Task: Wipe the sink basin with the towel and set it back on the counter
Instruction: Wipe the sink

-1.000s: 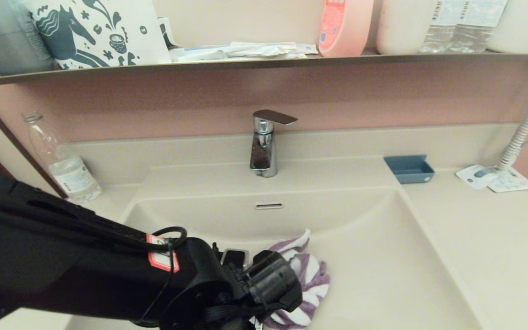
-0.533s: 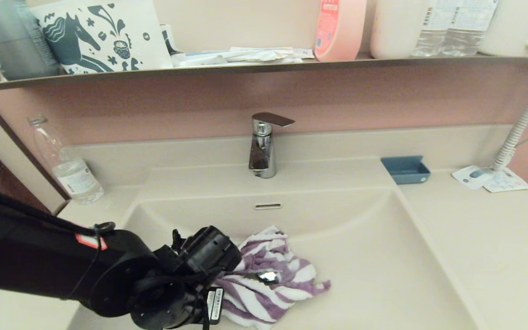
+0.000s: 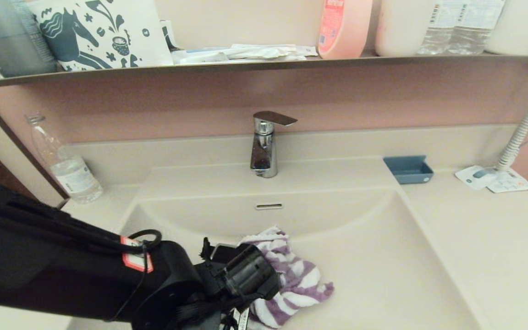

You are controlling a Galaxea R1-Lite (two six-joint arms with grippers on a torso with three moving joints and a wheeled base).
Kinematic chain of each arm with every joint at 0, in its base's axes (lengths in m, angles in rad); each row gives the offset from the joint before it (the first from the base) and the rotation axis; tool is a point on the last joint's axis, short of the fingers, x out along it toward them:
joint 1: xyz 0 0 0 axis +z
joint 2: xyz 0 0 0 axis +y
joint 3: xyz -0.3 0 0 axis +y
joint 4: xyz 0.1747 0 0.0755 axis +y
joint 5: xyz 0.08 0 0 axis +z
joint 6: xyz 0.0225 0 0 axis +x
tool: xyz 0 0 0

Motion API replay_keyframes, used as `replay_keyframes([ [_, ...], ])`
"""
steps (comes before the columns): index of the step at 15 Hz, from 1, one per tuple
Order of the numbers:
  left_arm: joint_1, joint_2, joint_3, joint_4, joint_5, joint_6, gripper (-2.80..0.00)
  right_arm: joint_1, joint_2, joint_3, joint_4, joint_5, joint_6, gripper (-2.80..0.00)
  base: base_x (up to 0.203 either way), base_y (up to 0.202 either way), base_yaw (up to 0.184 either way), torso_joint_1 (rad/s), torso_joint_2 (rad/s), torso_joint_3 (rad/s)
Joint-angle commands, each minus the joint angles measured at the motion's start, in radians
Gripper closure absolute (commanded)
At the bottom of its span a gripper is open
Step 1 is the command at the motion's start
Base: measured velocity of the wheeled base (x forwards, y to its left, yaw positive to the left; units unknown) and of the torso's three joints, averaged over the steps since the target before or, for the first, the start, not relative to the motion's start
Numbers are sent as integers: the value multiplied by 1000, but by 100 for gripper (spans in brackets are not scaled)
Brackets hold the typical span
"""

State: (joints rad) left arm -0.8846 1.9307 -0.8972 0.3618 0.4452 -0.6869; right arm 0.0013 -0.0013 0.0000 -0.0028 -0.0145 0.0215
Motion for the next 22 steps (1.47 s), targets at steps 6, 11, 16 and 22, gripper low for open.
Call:
replay_keyframes([
  [6,-92,117,-311,171,9,-95,0,0,1,0,0,0,0,0,0,0,0,0,0,0],
  [11,-135,240,-505,253,22,-163,0,0,1,0,0,1,0,0,0,0,0,0,0,0],
  [16,-156,315,-807,462,25,-183,0,0,1,0,0,-1,0,0,0,0,0,0,0,0],
  [22,-169,354,-884,681,15,-273,0,0,1,0,0,-1,0,0,0,0,0,0,0,0],
])
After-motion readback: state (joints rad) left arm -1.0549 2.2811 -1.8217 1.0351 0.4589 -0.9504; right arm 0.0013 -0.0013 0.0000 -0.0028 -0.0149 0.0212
